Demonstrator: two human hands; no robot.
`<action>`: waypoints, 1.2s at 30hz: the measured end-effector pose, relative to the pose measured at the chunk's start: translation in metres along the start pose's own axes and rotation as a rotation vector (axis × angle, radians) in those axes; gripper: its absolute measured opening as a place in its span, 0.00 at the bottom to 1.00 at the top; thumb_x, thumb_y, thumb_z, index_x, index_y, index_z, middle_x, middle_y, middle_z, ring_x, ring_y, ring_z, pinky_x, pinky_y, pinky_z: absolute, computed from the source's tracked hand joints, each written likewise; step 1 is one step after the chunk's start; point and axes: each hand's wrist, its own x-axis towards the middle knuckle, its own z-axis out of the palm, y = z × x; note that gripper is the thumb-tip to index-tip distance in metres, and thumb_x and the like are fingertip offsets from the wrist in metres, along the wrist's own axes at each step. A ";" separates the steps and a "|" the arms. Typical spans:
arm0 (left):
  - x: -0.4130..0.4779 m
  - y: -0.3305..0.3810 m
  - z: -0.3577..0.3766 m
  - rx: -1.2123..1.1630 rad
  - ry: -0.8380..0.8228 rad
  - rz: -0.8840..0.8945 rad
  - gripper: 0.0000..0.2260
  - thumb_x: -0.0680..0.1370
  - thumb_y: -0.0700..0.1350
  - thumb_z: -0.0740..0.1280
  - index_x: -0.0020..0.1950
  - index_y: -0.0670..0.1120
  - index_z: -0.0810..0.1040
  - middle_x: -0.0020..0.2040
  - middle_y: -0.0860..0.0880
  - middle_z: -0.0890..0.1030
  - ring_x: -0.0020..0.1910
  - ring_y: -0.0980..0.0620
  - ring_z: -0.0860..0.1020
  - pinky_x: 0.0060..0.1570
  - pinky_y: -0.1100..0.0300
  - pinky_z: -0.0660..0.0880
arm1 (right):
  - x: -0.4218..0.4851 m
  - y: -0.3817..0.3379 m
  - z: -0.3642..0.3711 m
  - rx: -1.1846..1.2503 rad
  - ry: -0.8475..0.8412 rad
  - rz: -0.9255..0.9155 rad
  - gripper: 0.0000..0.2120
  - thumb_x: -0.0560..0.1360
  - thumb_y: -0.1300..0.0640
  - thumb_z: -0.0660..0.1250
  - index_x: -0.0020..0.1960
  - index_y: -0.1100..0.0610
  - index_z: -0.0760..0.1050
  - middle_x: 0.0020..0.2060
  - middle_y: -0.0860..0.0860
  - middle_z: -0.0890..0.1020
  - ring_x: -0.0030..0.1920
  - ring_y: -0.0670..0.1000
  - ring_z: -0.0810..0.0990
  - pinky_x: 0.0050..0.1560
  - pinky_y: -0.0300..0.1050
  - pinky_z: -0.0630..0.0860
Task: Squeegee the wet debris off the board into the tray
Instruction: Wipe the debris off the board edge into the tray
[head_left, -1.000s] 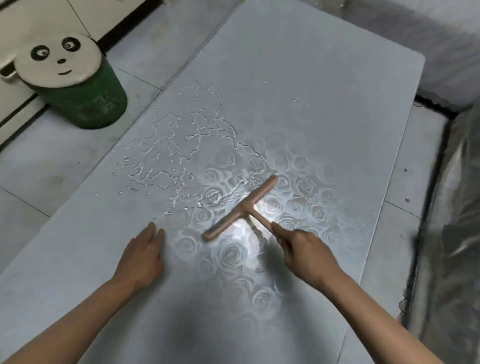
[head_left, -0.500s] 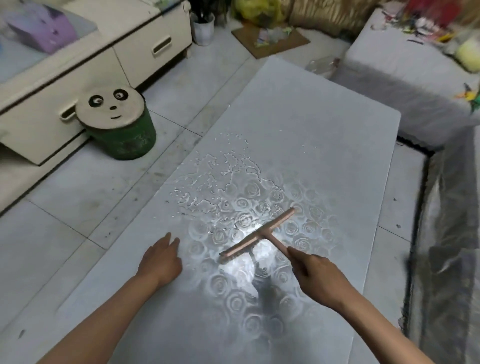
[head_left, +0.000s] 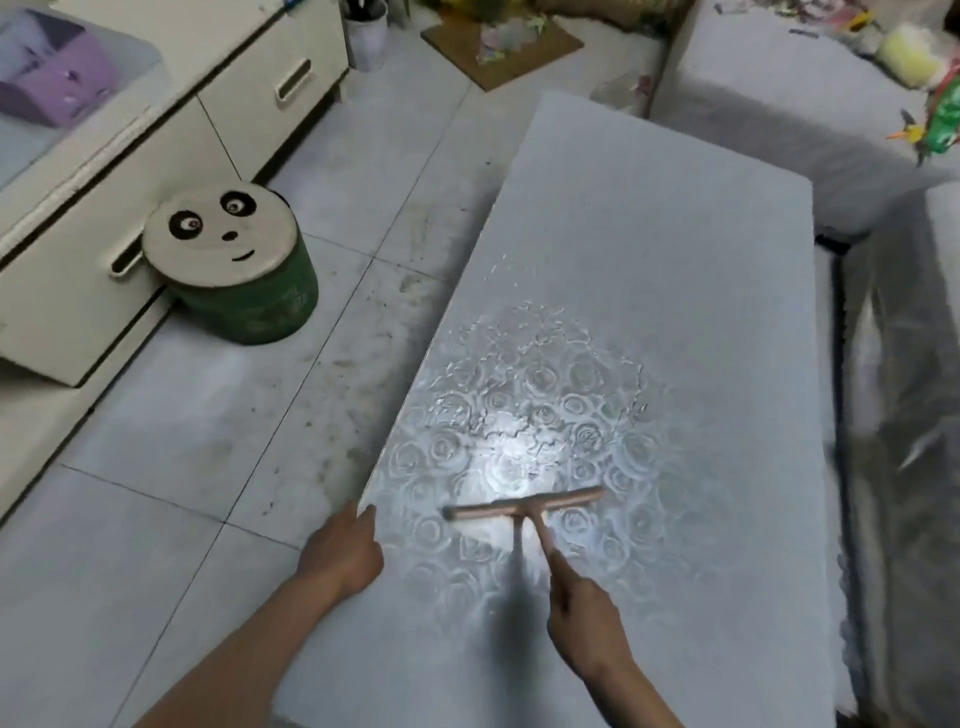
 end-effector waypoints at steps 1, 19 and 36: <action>0.004 -0.013 -0.002 0.011 -0.028 -0.003 0.25 0.80 0.44 0.53 0.78 0.45 0.55 0.78 0.45 0.54 0.75 0.47 0.59 0.71 0.56 0.60 | 0.008 -0.012 0.010 -0.005 0.010 0.025 0.32 0.78 0.61 0.52 0.77 0.39 0.46 0.41 0.55 0.77 0.42 0.56 0.76 0.42 0.46 0.69; 0.066 -0.061 0.005 -0.131 -0.143 0.039 0.17 0.74 0.37 0.56 0.60 0.44 0.75 0.58 0.46 0.78 0.56 0.47 0.76 0.55 0.58 0.73 | 0.025 -0.123 0.072 0.103 0.059 0.203 0.27 0.80 0.56 0.50 0.77 0.44 0.47 0.55 0.57 0.73 0.53 0.59 0.77 0.50 0.47 0.72; 0.064 -0.082 -0.030 -0.132 -0.102 -0.022 0.26 0.80 0.39 0.56 0.77 0.41 0.55 0.77 0.44 0.58 0.76 0.48 0.59 0.71 0.60 0.57 | 0.048 -0.155 0.054 0.169 0.083 0.205 0.32 0.77 0.63 0.52 0.77 0.46 0.48 0.52 0.58 0.75 0.50 0.60 0.77 0.48 0.49 0.72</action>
